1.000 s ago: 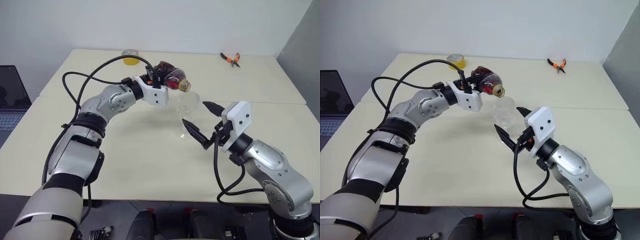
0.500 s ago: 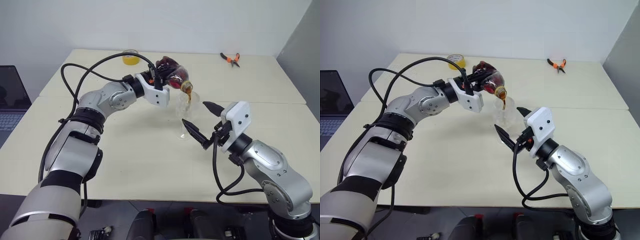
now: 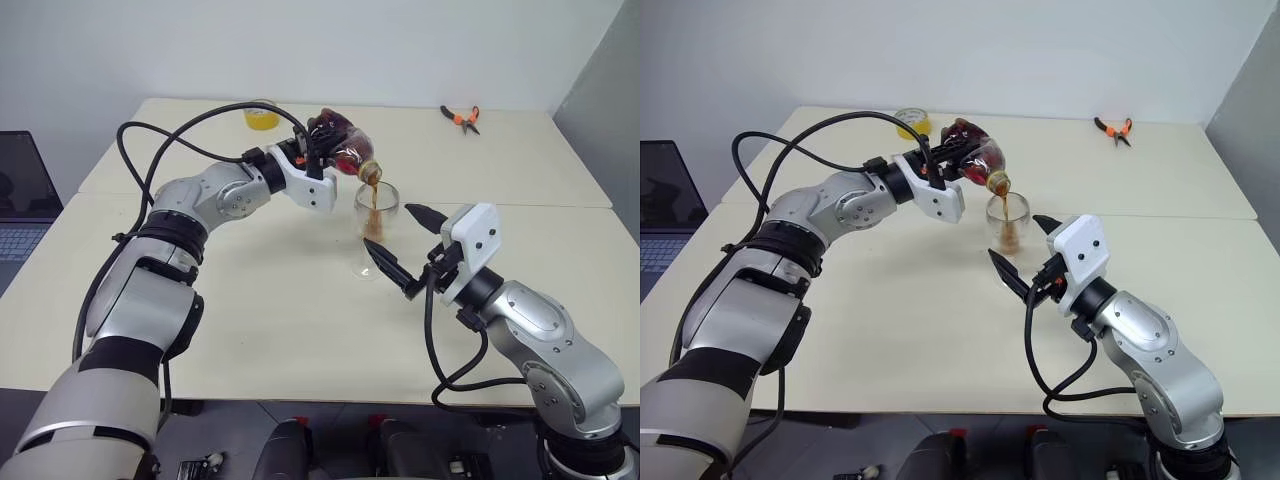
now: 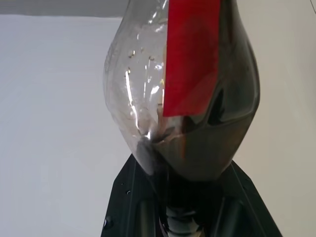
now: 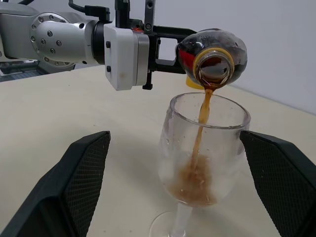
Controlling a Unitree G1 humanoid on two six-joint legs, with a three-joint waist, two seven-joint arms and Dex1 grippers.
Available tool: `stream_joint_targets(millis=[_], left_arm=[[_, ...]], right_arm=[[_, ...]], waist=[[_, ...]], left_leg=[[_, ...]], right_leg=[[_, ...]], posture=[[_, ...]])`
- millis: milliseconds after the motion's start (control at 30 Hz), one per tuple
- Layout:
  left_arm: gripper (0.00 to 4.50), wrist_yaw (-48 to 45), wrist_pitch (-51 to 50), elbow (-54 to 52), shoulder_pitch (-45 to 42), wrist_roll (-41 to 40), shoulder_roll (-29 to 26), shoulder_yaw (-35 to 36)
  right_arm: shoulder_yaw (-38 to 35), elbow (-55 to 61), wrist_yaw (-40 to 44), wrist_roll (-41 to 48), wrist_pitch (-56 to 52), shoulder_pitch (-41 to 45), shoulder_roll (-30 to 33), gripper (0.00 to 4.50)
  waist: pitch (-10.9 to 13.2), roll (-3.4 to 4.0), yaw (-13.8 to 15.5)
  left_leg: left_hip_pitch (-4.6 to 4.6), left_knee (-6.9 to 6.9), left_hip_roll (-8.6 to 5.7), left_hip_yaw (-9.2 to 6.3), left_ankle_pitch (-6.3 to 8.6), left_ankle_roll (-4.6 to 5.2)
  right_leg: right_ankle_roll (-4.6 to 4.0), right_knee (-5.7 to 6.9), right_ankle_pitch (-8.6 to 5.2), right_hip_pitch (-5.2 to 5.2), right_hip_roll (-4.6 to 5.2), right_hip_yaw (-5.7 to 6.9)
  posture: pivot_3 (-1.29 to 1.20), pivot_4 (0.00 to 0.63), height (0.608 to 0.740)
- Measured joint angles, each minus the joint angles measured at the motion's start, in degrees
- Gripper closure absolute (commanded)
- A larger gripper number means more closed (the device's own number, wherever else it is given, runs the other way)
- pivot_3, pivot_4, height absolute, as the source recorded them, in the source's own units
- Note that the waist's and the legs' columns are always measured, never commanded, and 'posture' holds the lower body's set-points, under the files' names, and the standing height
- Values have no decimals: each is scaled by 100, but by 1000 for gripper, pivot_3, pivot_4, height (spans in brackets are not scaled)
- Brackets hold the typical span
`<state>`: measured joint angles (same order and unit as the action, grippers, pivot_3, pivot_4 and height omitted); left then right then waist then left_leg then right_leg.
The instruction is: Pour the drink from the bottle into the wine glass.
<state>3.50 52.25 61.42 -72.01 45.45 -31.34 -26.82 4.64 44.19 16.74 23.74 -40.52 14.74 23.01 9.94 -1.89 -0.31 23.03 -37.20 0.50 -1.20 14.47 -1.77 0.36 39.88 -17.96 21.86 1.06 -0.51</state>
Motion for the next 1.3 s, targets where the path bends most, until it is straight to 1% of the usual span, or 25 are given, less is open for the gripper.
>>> stream_joint_targets(millis=[1300], left_arm=[[3890, 327, -85, 126, -185, 185, -92, -161]], right_arm=[[7, 0, 15, 1, -26, -21, -34, 0]], waist=[[0, 0, -1]], left_leg=[[3, -3, 0, 9, -2, -3]], right_leg=[[0, 9, 0, 11, 0, -9]], posture=[[0, 150, 740]])
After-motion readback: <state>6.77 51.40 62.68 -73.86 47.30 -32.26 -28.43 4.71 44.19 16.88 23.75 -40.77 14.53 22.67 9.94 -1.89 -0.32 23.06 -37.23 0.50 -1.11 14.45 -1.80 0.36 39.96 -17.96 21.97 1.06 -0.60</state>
